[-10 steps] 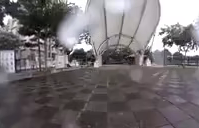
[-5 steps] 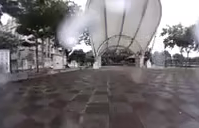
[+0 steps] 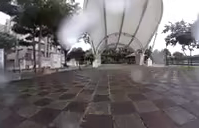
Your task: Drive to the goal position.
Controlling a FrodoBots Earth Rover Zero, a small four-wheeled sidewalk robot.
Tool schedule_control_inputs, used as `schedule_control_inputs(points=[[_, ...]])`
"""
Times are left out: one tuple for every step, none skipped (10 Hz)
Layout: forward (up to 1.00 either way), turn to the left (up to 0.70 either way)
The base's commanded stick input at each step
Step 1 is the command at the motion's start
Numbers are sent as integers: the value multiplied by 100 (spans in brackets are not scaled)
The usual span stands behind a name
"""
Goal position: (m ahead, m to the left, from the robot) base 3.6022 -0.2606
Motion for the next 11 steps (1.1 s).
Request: schedule_control_inputs(points=[[87, 0], [87, 0], [87, 0], [87, 0], [87, 0], [87, 0], [87, 0], [87, 0], [87, 0], [87, 0], [87, 0]])
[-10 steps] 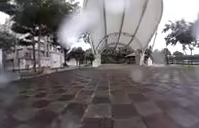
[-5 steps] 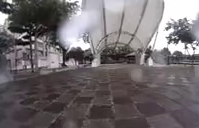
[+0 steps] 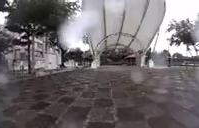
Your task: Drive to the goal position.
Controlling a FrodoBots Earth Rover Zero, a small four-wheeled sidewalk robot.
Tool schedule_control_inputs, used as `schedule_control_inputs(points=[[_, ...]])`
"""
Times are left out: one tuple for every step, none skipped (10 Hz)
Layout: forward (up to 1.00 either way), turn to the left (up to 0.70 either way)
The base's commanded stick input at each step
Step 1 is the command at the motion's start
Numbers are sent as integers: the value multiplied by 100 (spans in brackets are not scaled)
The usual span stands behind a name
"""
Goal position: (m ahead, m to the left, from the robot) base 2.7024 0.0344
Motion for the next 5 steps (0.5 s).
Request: schedule_control_inputs(points=[[87, 0], [87, 0], [87, 0], [87, 0], [87, 0]])
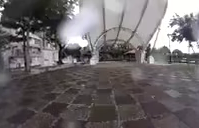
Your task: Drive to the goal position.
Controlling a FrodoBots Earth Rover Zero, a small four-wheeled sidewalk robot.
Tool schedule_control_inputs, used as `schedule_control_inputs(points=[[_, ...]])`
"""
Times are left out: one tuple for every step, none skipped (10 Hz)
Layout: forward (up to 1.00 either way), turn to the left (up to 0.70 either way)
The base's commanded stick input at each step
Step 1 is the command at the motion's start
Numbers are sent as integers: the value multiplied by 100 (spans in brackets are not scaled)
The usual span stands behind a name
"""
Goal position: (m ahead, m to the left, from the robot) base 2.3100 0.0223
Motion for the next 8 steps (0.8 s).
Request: schedule_control_inputs(points=[[87, 0], [87, 0], [87, 0], [87, 0], [87, 0], [87, 0], [87, 0], [87, 0]])
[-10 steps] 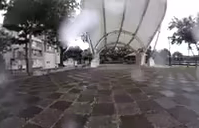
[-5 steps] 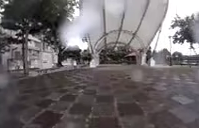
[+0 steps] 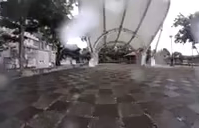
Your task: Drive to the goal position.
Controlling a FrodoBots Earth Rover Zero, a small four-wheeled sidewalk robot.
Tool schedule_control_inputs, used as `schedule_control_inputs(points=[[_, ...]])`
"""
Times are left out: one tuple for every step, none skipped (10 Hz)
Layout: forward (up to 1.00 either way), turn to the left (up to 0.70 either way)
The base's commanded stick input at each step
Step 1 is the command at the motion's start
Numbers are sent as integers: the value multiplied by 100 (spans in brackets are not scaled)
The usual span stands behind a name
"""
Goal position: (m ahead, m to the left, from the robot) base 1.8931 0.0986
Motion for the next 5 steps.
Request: schedule_control_inputs(points=[[87, 0], [87, 0], [87, 0], [87, 0], [87, 0]])
